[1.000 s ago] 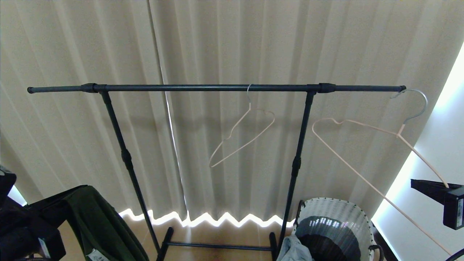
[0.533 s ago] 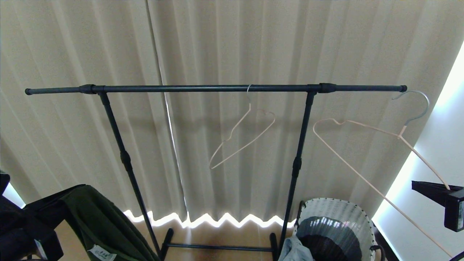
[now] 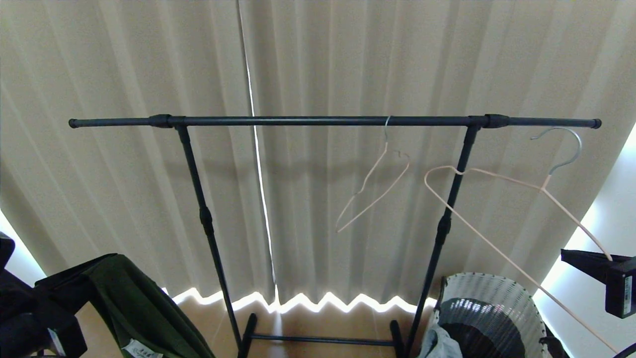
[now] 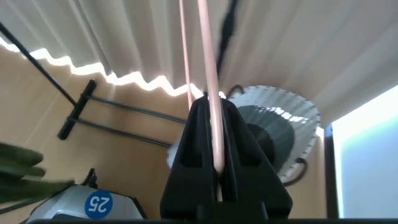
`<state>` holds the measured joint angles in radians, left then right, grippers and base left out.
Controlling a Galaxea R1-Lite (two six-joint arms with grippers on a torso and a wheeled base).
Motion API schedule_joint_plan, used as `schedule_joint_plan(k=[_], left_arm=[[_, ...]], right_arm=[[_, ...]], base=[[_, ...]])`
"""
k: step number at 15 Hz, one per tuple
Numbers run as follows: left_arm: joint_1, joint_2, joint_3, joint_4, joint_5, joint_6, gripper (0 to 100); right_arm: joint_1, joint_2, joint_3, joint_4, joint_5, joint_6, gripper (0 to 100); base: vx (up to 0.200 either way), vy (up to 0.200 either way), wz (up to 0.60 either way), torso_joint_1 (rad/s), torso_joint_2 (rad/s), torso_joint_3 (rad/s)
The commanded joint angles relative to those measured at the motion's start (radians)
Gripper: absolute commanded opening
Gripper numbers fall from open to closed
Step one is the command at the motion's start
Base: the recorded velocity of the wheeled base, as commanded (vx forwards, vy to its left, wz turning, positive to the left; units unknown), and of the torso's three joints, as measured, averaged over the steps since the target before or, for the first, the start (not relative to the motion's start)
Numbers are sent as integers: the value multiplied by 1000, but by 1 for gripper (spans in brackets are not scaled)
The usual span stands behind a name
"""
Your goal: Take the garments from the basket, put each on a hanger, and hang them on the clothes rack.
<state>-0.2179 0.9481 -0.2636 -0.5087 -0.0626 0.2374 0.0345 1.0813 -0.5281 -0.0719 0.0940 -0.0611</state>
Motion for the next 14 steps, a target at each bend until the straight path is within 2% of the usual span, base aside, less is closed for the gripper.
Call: schedule_joint_plan(k=[1, 6, 9, 11, 12, 13, 14], left_arm=[[-1, 3, 1, -2, 0, -1, 0], [-5, 9, 4, -1, -2, 0, 0], [-3, 18, -25, -1, -2, 31, 0], [-5, 54, -88, 3, 1, 59, 0], [-6, 100, -141, 6, 6, 71, 0], [-6, 101, -144, 6, 6, 72, 0], [-6, 155, -201, 10, 20, 88, 0]], right_arm=[[1, 0, 0, 0, 1, 0, 0], [8, -29, -10, -11, 9, 4, 0], [28, -49, -3, -131, 64, 4, 0], [36, -38, -12, -147, 118, 4, 0], [68, -23, -12, -149, 147, 12, 0], [70, -21, -12, -149, 147, 14, 0], [114, -1, -21, -167, 147, 49, 0]], base=[[0, 200, 0, -2, -7, 2], [0, 0, 0, 0, 0, 0], [0, 0, 0, 0, 0, 0], [0, 0, 0, 0, 0, 0], [0, 0, 0, 0, 0, 0], [0, 0, 0, 0, 0, 0], [0, 0, 0, 0, 0, 0]])
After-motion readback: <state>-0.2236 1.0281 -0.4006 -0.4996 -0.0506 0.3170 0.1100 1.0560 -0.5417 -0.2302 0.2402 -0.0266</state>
